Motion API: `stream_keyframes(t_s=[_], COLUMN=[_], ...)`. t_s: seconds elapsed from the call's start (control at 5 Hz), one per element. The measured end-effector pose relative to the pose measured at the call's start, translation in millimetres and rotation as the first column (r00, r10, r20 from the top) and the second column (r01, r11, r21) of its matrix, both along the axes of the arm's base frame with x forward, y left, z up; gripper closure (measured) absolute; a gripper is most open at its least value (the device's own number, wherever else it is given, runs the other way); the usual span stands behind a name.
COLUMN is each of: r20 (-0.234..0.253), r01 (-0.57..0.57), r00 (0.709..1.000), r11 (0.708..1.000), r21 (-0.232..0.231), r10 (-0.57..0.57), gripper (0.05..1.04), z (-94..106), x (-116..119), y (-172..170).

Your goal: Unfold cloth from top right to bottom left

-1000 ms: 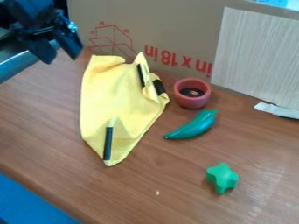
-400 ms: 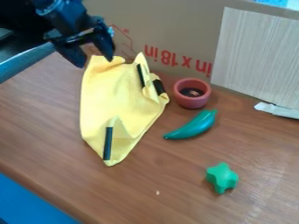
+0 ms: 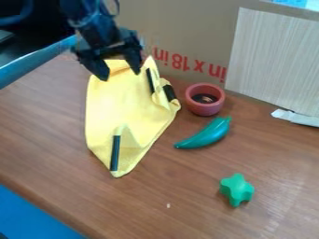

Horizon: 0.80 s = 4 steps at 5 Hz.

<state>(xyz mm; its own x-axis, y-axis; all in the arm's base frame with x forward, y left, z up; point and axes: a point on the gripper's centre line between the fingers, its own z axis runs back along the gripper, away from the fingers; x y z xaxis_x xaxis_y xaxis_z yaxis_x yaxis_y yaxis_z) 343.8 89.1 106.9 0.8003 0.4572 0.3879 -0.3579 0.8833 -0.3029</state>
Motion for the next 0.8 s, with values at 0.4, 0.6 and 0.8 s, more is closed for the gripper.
stream_keyframes(t_s=[0.4,0.6,0.8], r20=[-0.031,0.002,0.035], r01=[-0.030,-0.063,-0.096], r00=[0.999,0.998,0.995], r11=[0.998,0.997,0.995], r21=[0.058,0.040,0.020], r10=[0.032,0.063,0.096], gripper=[0.083,0.083,0.083], z=[-27.2,-29.8,-26.4], x=[18.8,28.3,38.8], y=[-8.5,-9.7,-7.8])
